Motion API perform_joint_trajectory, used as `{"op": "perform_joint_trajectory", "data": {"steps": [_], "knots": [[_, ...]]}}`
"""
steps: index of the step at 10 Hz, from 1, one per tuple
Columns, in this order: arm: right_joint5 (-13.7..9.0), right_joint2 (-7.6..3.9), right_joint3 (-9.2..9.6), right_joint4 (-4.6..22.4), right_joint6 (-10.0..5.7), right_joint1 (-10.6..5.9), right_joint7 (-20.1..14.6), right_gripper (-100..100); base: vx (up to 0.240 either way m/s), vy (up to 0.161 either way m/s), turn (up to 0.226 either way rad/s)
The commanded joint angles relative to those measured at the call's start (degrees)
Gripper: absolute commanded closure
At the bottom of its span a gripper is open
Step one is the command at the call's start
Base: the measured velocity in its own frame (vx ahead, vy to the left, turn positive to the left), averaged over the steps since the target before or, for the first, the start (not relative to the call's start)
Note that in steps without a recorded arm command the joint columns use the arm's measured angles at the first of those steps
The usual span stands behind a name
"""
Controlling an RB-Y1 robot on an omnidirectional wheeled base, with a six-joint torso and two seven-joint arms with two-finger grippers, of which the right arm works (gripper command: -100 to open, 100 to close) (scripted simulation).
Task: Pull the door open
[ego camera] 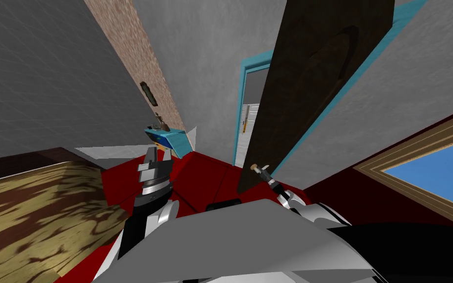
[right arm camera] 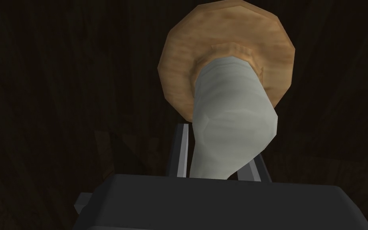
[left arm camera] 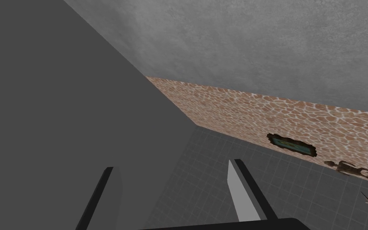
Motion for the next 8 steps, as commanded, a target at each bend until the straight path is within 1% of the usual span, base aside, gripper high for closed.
{"op": "perform_joint_trajectory", "data": {"steps": [1,3,5,8], "knots": [[0.23,-0.12,-0.05,0.19,-0.85,0.45,-0.02,100,-0.150,-0.089,0.175],[0.40,-0.31,-0.15,0.57,-1.53,0.53,-0.10,100,-0.177,-0.107,0.203],[0.59,-0.55,-0.28,1.03,-2.36,0.63,-0.19,100,-0.232,-0.138,0.215],[0.79,-0.78,-0.40,1.48,-3.19,0.73,-0.29,100,-0.186,-0.115,0.137]]}}
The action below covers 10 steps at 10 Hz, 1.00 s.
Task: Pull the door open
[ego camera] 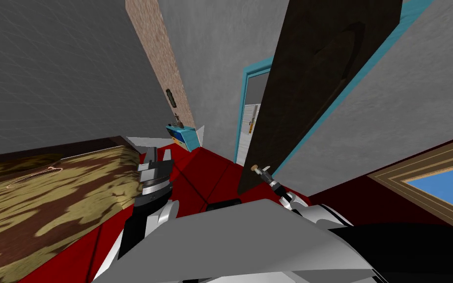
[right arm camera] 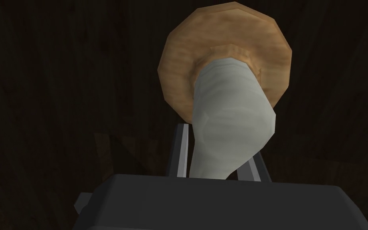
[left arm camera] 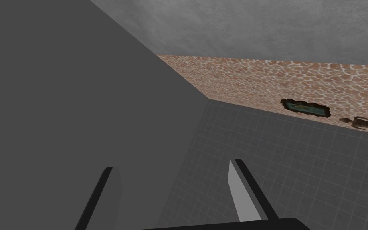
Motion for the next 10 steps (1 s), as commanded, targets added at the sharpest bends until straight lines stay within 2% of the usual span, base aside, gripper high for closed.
{"op": "perform_joint_trajectory", "data": {"steps": [1,10], "knots": [[0.00,0.00,0.00,0.00,0.00,0.00,0.00,100,-0.080,-0.042,0.030],[0.52,-0.65,-0.65,2.06,-2.63,0.26,-0.02,100,-0.171,-0.088,0.161]]}}
